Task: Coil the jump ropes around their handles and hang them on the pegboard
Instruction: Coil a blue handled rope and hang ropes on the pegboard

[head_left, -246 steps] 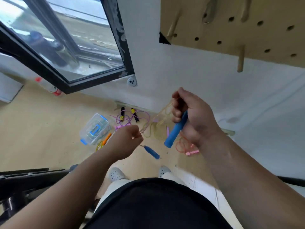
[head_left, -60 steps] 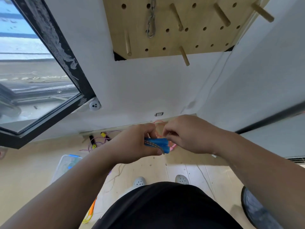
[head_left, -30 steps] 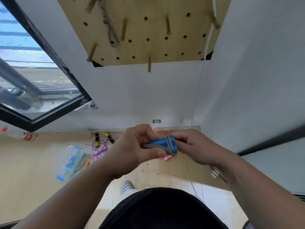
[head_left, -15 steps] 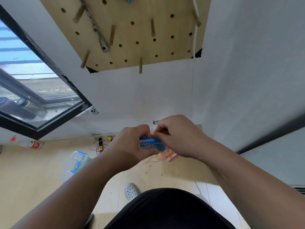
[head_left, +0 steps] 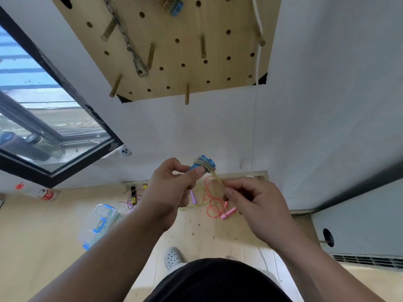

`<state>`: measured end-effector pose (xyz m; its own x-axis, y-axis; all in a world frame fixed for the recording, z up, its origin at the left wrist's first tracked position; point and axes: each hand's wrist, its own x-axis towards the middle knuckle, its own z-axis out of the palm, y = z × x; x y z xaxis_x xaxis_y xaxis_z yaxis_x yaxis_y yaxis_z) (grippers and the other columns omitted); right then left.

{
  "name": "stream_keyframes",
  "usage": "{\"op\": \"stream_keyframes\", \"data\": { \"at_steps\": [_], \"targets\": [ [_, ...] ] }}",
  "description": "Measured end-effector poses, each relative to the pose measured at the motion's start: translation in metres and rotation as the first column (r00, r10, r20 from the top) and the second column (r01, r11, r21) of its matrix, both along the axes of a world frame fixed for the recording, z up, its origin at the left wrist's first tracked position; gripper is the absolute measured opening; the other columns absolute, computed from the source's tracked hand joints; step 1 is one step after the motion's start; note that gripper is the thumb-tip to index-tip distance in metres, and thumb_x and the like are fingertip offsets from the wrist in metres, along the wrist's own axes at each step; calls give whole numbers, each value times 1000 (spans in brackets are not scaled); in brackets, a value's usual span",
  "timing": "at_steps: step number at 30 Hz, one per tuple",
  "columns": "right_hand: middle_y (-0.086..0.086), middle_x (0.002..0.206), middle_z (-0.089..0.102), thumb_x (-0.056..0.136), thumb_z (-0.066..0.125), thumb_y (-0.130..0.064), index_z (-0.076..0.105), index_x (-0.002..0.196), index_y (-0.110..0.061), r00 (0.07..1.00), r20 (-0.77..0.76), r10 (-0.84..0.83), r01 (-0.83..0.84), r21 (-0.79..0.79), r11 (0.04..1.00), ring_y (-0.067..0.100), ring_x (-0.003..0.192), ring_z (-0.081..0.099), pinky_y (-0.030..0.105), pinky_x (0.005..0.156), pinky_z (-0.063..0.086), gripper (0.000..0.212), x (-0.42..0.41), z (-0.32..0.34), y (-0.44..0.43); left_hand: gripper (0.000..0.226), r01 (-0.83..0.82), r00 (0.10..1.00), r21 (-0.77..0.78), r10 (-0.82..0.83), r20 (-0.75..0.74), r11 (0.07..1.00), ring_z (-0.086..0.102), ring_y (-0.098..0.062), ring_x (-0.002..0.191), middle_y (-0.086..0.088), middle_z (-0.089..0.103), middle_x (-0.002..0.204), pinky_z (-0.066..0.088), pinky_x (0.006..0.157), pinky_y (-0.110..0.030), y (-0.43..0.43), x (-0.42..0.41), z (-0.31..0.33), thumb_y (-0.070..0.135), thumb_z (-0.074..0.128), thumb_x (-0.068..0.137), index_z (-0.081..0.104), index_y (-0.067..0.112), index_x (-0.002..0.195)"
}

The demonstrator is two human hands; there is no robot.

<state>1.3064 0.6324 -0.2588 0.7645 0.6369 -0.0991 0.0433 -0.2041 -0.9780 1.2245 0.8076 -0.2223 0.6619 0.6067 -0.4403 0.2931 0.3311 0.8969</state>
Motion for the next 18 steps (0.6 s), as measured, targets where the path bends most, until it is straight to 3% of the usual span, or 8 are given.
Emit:
{"op": "stream_keyframes", "data": {
  "at_steps": [5, 9, 12, 13, 15, 16, 18],
  "targets": [
    [-8, 83, 75, 95, 66, -22, 77, 91, -49, 998, -46, 42, -45, -74, 996, 20, 78, 67, 41, 75, 54, 29, 1, -12, -2, 32, 146, 988, -177, -136, 67, 973, 17, -11, 47, -9, 48, 63, 15, 44, -23, 2, 0, 12, 26, 78, 65, 48, 17, 72],
    [-5, 69, 69, 96, 66, -29, 76, 85, -23, 988, -90, 123, -134, -130, 982, 13, 58, 53, 35, 59, 44, 16, 13, -15, 8, 35, 355, 935, -201, -347, 72, 913, 21, -12, 47, -11, 49, 63, 16, 44, -23, -5, -8, 5, 11, 86, 75, 52, 13, 81],
    [3, 61, 56, 96, 66, -23, 71, 82, -4, 970, -69, 234, -244, -236, 941, 8, 50, 44, 22, 48, 40, 23, 30, -9, 13, 34, 514, 857, -63, -516, -7, 855, 25, -17, 52, -15, 59, 67, 18, 45, -26, 0, -14, 2, 10, 84, 70, 53, 9, 85],
    [5, 64, 57, 95, 68, -23, 71, 81, -6, 960, -22, 278, -273, -279, 921, 7, 51, 46, 20, 48, 41, 23, 37, -6, 15, 36, 563, 825, 18, -560, -76, 826, 30, -17, 50, -14, 66, 70, 21, 44, -26, 2, -16, 3, 9, 86, 70, 53, 8, 85],
    [-1, 65, 60, 92, 72, -27, 73, 79, -14, 923, 92, 374, -316, -372, 873, 2, 55, 47, 17, 53, 39, 19, 48, 2, 21, 38, 636, 769, 172, -598, -226, 752, 55, -15, 49, -6, 75, 76, 43, 46, -24, 4, -19, 5, 9, 92, 71, 56, 6, 84],
    [-5, 64, 60, 91, 73, -28, 73, 79, -17, 899, 134, 416, -332, -409, 850, 2, 56, 48, 17, 54, 37, 17, 51, 7, 25, 37, 667, 742, 249, -598, -302, 702, 67, -16, 59, -3, 77, 79, 54, 54, -27, 5, -20, 5, 14, 92, 71, 58, 8, 84],
    [-10, 64, 58, 91, 73, -29, 72, 77, -20, 858, 211, 469, -338, -454, 824, 3, 59, 51, 18, 56, 36, 17, 50, 17, 36, 36, 715, 698, 403, -548, -461, 571, 72, -18, 75, 1, 77, 84, 60, 68, -36, 7, -21, 0, 29, 93, 70, 60, 18, 83]
  ]
}}
